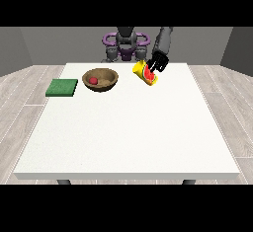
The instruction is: Pick the cup and pour the ball into the bowl, then pick the bowl and place it on the pad
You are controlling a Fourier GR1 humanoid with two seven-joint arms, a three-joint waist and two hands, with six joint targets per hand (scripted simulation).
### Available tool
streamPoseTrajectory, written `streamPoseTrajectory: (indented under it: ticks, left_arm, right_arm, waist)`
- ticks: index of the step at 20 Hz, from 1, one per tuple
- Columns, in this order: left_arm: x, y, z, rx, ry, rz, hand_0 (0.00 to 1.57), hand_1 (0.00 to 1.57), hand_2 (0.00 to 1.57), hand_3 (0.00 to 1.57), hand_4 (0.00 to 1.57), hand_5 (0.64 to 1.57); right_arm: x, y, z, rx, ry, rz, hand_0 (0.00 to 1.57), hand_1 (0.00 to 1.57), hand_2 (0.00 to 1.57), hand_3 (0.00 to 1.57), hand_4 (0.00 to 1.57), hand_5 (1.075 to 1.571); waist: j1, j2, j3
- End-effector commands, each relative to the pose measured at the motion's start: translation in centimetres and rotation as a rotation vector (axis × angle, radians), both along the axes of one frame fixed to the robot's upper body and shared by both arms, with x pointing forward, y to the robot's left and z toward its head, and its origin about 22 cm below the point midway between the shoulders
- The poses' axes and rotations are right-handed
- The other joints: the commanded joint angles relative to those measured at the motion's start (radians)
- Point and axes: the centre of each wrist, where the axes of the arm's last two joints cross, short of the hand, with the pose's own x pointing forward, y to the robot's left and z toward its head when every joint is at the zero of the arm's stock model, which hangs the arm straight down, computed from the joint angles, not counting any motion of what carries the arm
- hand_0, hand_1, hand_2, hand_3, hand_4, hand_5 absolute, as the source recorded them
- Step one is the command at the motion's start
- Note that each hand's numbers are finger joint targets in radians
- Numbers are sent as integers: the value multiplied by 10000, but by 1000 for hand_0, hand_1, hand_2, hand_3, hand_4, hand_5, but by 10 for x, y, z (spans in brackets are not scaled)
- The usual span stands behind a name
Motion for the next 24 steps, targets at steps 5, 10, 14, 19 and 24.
streamPoseTrajectory:
  ticks: [5,10,14,19,24]
  left_arm:
    - [-4,-36,21,-7315,-665,-1565,1371,1371,1571,1571,993,1571]
    - [1,8,43,-10393,-2187,-3755,409,409,0,0,262,1569]
    - [-5,79,43,-10972,-2844,-4828,0,0,0,0,0,1559]
    - [8,149,102,-10786,-2965,-5110,0,0,0,0,0,1540]
    - [6,199,184,-9677,-2848,-5665,0,0,0,0,0,1515]
  right_arm:
    - [-5,11,-1,165,-49,-167,0,0,0,0,459,1564]
    - [-7,25,1,413,-180,-380,0,0,0,0,528,1564]
    - [-16,55,19,104,-923,-452,0,0,0,0,499,1566]
    - [-13,69,14,76,-1136,-251,0,0,0,0,493,1568]
    - [-1,69,-22,460,-580,-629,0,0,0,0,477,1570]
  waist:
    - [624,256,-177]
    - [1342,922,-53]
    - [1386,1863,21]
    - [885,2538,75]
    - [1234,2942,88]
